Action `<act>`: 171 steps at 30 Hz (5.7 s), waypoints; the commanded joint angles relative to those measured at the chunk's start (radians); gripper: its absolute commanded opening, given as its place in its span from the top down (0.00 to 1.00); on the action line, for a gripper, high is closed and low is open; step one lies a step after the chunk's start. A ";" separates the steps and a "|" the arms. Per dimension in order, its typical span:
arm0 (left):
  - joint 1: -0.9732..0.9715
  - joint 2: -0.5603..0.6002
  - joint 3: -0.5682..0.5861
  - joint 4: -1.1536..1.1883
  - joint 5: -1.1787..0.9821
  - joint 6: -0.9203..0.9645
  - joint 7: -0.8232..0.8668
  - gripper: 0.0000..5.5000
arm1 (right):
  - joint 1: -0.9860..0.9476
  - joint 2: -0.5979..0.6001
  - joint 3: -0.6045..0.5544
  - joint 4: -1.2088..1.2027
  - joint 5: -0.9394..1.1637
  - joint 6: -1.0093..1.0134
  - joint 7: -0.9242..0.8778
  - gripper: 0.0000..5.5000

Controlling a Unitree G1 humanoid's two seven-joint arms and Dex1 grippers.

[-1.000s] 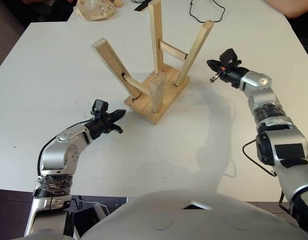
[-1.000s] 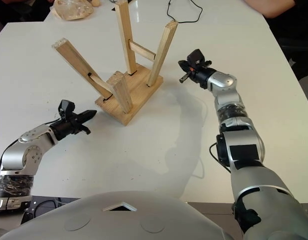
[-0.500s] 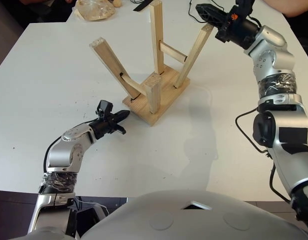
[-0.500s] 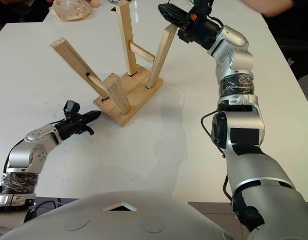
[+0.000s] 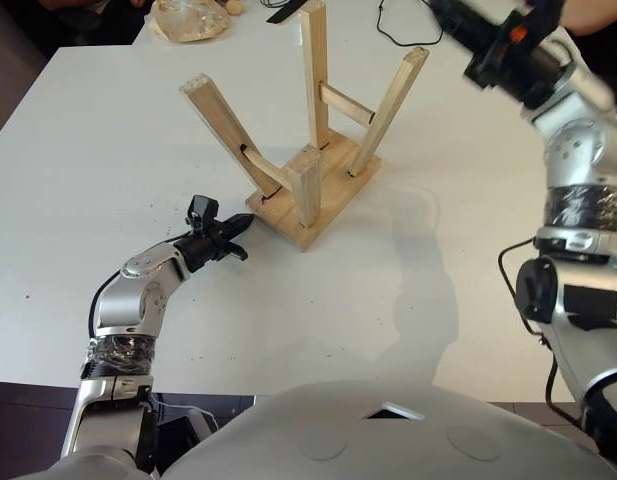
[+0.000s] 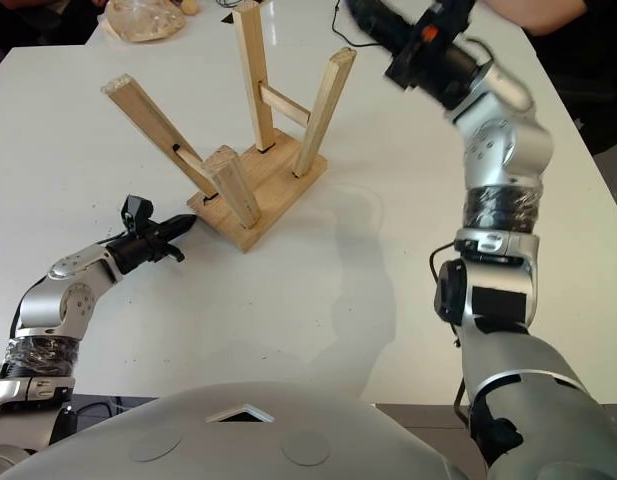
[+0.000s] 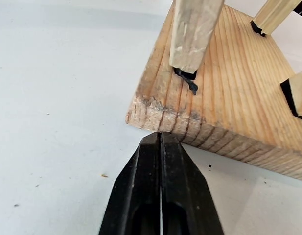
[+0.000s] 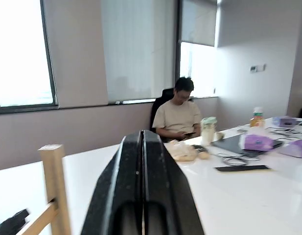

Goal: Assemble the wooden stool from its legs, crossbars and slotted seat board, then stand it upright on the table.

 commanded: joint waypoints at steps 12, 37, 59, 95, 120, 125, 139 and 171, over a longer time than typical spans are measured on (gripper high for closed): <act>0.093 0.018 -0.036 -0.027 0.041 0.027 -0.057 0.99 | -0.102 0.077 0.150 0.558 -0.314 -0.419 0.019 1.00; 0.110 0.035 0.038 -0.003 0.068 0.008 0.002 0.99 | 0.447 -0.110 -0.012 -0.279 -0.125 -0.026 -0.016 1.00; 0.300 0.158 -0.085 -0.286 0.071 0.112 -0.092 0.99 | 0.624 -0.033 0.436 -0.074 -0.590 -0.373 -0.203 1.00; 0.234 0.047 -0.027 -0.568 -0.168 0.233 -0.077 0.99 | 0.924 -0.256 0.359 -0.796 -0.161 -0.016 0.111 1.00; 0.116 0.114 0.116 -0.697 -0.311 0.366 -0.053 0.99 | 0.829 -0.331 0.187 -0.888 -0.085 0.079 0.106 1.00; 0.102 0.123 0.130 -0.698 -0.309 0.366 -0.046 0.99 | 0.811 -0.342 0.160 -0.868 -0.085 0.079 0.107 1.00; 0.142 0.214 0.076 -0.570 -0.104 0.216 -0.104 0.92 | 0.838 -0.376 0.181 -0.711 -0.217 -0.033 0.103 1.00; -0.341 0.099 -0.245 0.324 0.273 -0.508 -0.583 0.37 | 0.486 -0.223 0.473 -0.160 -0.369 -0.202 0.289 0.46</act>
